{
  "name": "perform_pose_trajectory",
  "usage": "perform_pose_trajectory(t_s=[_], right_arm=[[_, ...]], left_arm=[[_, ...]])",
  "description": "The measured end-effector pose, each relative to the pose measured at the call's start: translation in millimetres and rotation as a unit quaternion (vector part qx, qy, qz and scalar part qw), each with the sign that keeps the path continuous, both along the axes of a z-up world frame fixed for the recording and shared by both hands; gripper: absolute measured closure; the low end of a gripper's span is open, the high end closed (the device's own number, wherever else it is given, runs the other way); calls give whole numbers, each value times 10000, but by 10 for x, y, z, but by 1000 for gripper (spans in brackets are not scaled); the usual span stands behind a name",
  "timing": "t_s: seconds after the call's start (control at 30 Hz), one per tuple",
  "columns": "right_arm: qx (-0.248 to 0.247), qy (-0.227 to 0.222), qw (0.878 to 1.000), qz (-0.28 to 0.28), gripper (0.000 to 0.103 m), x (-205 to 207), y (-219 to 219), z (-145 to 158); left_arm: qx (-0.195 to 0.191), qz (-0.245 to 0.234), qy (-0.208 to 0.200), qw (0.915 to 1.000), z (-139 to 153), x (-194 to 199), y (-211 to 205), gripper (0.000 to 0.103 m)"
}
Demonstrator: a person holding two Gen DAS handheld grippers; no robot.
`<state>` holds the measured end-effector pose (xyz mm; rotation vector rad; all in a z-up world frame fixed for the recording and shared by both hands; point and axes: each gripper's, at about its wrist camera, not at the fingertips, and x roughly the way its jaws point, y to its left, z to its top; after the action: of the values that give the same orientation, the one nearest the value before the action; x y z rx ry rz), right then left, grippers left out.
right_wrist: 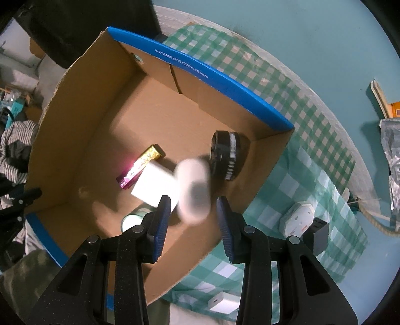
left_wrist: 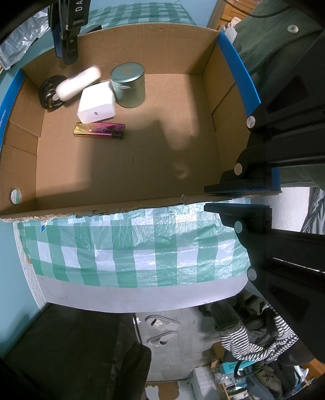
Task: Organize rigid objects
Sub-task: 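Open the right gripper to drop the Kinyo case into the box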
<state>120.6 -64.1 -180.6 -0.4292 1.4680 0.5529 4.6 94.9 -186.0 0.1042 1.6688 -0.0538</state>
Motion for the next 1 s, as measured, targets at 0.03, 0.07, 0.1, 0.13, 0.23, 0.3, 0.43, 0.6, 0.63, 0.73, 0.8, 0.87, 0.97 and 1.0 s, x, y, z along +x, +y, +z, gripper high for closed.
perform_pose_trajectory(t_s=[0.03, 0.07, 0.1, 0.13, 0.23, 0.3, 0.43, 0.6, 0.63, 0.73, 0.8, 0.87, 0.97, 1.0], right_arm=[[-15, -7, 10000, -11, 63, -1, -3, 4], [0, -12, 10000, -7, 63, -5, -5, 14], [-4, -16, 10000, 8, 61, -4, -5, 17], [-8, -37, 10000, 28, 59, -6, -6, 27], [26, -101, 9999, 80, 51, -31, 7, 77], [49, -143, 9998, 120, 50, -48, 16, 118], [103, -245, 9995, 149, 50, -78, 18, 221], [162, -313, 9993, 114, 50, -108, -37, 336], [164, -336, 9993, 98, 50, -114, -58, 361], [182, -378, 9991, 55, 50, -133, -112, 417], [195, -388, 9991, 24, 50, -145, -151, 449], [208, -408, 9989, -19, 50, -157, -194, 478], [222, -418, 9988, -92, 50, -178, -278, 511], [216, -417, 9988, -113, 50, -186, -308, 519]], left_arm=[[1, -4, 1, 10000, 2, -7, 6, 96], [6, -9, -1, 10000, 2, -12, 3, 96], [9, -13, -2, 10000, 2, -15, 3, 96], [10, -12, -2, 10000, 2, -19, 6, 96], [8, -14, -1, 10000, 1, -20, 7, 96], [14, -18, -2, 10000, 2, -20, 7, 96], [14, -16, -2, 10000, 1, -21, 9, 96], [16, -23, 0, 10000, 0, -21, 9, 96], [17, -27, -2, 10000, 0, -22, 10, 96], [18, -31, -2, 10000, 1, -23, 12, 96], [21, -40, -6, 10000, 5, -24, 12, 96], [27, -54, -9, 10000, 8, -26, 16, 96], [37, -77, -16, 10000, 17, -26, 13, 96], [40, -84, -18, 10000, 19, -26, 12, 96]])
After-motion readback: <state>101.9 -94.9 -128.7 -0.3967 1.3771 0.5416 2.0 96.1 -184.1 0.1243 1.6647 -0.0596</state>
